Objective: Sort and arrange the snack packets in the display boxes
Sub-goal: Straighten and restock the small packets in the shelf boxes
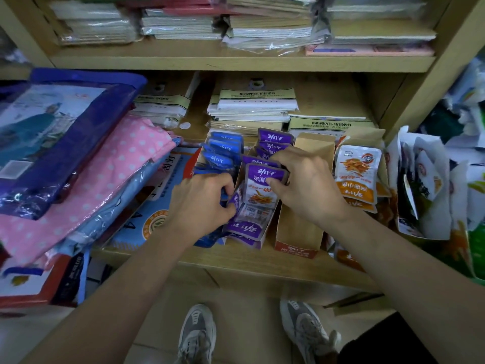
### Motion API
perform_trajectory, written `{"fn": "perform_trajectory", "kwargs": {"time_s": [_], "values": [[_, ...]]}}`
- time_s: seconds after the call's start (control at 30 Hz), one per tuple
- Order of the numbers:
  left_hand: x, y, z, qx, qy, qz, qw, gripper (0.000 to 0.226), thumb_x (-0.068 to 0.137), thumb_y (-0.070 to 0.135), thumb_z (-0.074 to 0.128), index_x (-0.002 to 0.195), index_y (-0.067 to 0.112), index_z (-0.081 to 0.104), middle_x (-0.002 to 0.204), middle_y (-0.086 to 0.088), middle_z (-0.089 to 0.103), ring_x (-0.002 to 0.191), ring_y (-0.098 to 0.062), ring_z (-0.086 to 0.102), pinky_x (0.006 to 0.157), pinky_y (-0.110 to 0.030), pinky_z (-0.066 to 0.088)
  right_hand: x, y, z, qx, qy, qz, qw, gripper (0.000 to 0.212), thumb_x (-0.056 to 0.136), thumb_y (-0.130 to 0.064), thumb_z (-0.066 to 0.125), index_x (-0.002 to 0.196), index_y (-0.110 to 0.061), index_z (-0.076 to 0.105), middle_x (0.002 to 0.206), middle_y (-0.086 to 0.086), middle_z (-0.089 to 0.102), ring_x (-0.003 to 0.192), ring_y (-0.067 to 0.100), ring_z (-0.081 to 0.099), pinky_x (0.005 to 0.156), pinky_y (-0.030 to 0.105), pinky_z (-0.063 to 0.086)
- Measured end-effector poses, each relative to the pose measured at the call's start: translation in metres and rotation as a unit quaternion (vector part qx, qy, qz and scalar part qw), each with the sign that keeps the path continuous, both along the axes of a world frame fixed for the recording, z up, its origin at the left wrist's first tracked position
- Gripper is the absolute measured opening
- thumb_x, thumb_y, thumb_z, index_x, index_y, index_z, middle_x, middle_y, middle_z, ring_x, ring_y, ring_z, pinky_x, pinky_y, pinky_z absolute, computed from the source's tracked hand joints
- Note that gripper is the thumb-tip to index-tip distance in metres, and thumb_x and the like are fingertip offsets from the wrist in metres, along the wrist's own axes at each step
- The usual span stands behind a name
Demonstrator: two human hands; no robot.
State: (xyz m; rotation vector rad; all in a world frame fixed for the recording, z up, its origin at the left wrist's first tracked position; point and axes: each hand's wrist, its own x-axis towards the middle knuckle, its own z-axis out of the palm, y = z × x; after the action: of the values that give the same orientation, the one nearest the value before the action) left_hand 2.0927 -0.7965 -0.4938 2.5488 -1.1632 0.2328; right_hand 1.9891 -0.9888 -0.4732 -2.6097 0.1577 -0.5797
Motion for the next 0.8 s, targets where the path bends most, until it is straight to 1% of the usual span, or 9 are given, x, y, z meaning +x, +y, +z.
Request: {"fn": "perform_trajectory", "kwargs": {"time_s": [0.07,0.17,0.33,0.4,0.47,0.53,0.63,0.73,0.8], "values": [[0.003,0.004,-0.003,-0.057,0.022,-0.007,0.998,0.015,0.073,0.022,0.084,0.075,0.026,0.070,0.059,0.020,0.044,0.059,-0.011,0.052,0.056,-0.034,0.051,0.000,0.000,0.000,-0.003,0.005,-0.002,1.000,0.036,0.088,-0.021,0.077,0.120,-0.012,0.064,0.118,0.006,0.067,0.107,0.021,0.065,0.080,0.042,0.060],[0.003,0.009,-0.002,-0.148,0.049,0.004,0.988,0.013,0.077,0.018,0.082,0.072,0.026,0.075,0.068,0.014,0.061,0.059,-0.004,0.058,0.055,-0.035,0.053,-0.001,0.000,0.001,0.002,0.011,-0.005,1.000,0.038,0.089,-0.023,0.077,0.122,-0.012,0.062,0.122,0.006,0.066,0.111,0.020,0.064,0.081,0.038,0.060],[-0.001,0.017,0.016,-0.267,0.082,0.068,0.958,0.007,0.097,0.026,0.063,0.094,0.021,0.064,0.077,0.009,0.074,0.064,-0.004,0.068,0.050,-0.031,0.053,0.000,-0.001,0.000,0.025,0.019,-0.015,0.999,0.042,0.090,-0.022,0.076,0.127,-0.013,0.060,0.125,0.005,0.064,0.115,0.016,0.062,0.081,0.026,0.056],[-0.001,0.023,0.030,-0.321,0.099,0.072,0.939,0.003,0.102,0.027,0.057,0.101,0.025,0.058,0.080,0.008,0.074,0.062,-0.005,0.069,0.045,-0.027,0.052,0.002,-0.002,-0.001,0.037,0.026,-0.017,0.999,0.043,0.090,-0.023,0.075,0.129,-0.015,0.059,0.128,0.004,0.063,0.118,0.014,0.060,0.077,0.016,0.049],[-0.001,0.031,0.046,-0.358,0.102,0.064,0.926,0.005,0.104,0.024,0.055,0.104,0.029,0.057,0.083,0.010,0.073,0.065,-0.006,0.071,0.045,-0.033,0.056,0.003,-0.002,-0.002,0.044,0.029,-0.017,0.998,0.044,0.090,-0.024,0.075,0.130,-0.015,0.058,0.129,0.003,0.062,0.118,0.011,0.059,0.073,0.006,0.040],[0.001,0.040,0.061,-0.368,0.124,0.046,0.920,0.008,0.103,0.020,0.059,0.106,0.027,0.062,0.087,0.007,0.074,0.074,-0.007,0.074,0.050,-0.036,0.060,0.005,-0.003,-0.004,0.045,0.024,-0.013,0.999,0.043,0.089,-0.022,0.076,0.128,-0.014,0.060,0.127,0.003,0.064,0.117,0.012,0.060,0.071,0.006,0.038],[-0.001,0.053,0.080,-0.340,0.155,-0.015,0.927,0.015,0.097,0.010,0.065,0.110,0.017,0.067,0.094,0.008,0.074,0.090,-0.005,0.073,0.067,-0.017,0.058,0.007,-0.005,-0.008,0.038,0.006,-0.004,0.999,0.039,0.085,-0.015,0.078,0.121,-0.013,0.064,0.119,0.004,0.066,0.110,0.015,0.062,0.075,0.010,0.039],[-0.005,0.054,0.084,-0.309,0.150,-0.051,0.938,0.018,0.087,0.002,0.074,0.103,0.010,0.070,0.096,0.004,0.074,0.087,-0.005,0.073,0.076,-0.014,0.056,0.007,-0.008,-0.009,0.057,0.004,0.007,0.998,0.041,0.084,-0.015,0.079,0.122,-0.015,0.064,0.120,0.003,0.066,0.106,0.008,0.059,0.075,0.003,0.035],[-0.007,0.045,0.076,-0.297,0.170,-0.074,0.937,0.021,0.084,0.000,0.077,0.099,0.015,0.072,0.092,0.008,0.075,0.084,-0.004,0.072,0.077,-0.017,0.057,0.007,-0.009,-0.009,0.064,0.007,0.020,0.998,0.040,0.085,-0.015,0.079,0.122,-0.016,0.065,0.119,0.003,0.067,0.104,0.005,0.057,0.076,0.005,0.038]]}}
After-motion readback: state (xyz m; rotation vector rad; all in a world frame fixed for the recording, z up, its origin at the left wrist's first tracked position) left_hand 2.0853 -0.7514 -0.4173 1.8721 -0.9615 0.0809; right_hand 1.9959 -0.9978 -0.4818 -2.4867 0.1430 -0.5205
